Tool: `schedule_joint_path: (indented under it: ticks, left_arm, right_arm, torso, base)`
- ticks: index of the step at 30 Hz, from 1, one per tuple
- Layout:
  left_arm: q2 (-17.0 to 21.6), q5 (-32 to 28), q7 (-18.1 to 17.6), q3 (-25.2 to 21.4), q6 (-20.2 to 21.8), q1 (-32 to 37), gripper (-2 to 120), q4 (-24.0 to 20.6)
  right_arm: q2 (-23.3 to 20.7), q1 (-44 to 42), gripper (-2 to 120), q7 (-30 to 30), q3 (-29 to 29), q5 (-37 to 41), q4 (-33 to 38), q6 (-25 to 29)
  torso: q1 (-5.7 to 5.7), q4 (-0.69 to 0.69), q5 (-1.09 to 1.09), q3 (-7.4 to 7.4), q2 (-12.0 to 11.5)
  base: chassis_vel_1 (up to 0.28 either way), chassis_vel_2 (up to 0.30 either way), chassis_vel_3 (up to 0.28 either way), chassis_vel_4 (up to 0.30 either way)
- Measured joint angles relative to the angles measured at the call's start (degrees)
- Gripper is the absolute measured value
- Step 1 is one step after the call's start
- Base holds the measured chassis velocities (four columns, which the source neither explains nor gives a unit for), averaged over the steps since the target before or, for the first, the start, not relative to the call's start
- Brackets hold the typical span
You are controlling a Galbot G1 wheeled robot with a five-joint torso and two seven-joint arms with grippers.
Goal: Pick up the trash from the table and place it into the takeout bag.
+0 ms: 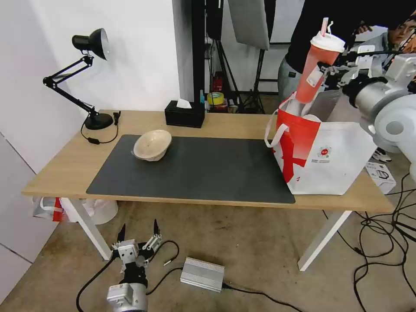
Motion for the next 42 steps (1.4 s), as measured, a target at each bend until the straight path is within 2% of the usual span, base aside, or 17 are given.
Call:
schedule_joint_path:
  ticks: [20, 28, 34, 42]
  left_arm:
    - [0.0, -0.4, 0.0, -0.3, 0.0, -0.2, 100, -1.1]
    - [0.0, -1.2, 0.2, -0.7, 0.2, -0.1, 100, -3.1]
    - [0.1, -2.0, 2.1, -1.2, 0.2, -0.3, 100, -4.3]
    - [0.1, -2.1, 2.3, -1.3, 0.2, -0.4, 100, -4.6]
  right_arm:
    - [0.8, -9.2, 2, 0.2, 3.7, -2.7, 3.6, 0.3]
    - [0.5, -10.0, 2, 0.1, 4.2, -2.8, 3.8, 0.2]
    - [0.4, -11.2, 2, 0.1, 5.0, -3.2, 3.9, 0.2]
    - [0.3, -12.5, 3, -0.2, 5.5, -4.4, 4.3, 1.3]
  torso:
    - [0.00, 0.00, 0.00, 0.00, 0.0]
    - [0.00, 0.01, 0.00, 0.00, 0.0]
    - [0.00, 0.01, 0.00, 0.00, 0.0]
    - [0.00, 0.00, 0.00, 0.00, 0.0]
  base:
    - [0.000, 0.000, 0.000, 0.000]
    - [0.000, 0.000, 0.000, 0.000]
    - [0.000, 0.000, 0.000, 0.000]
    - [0.000, 0.000, 0.000, 0.000]
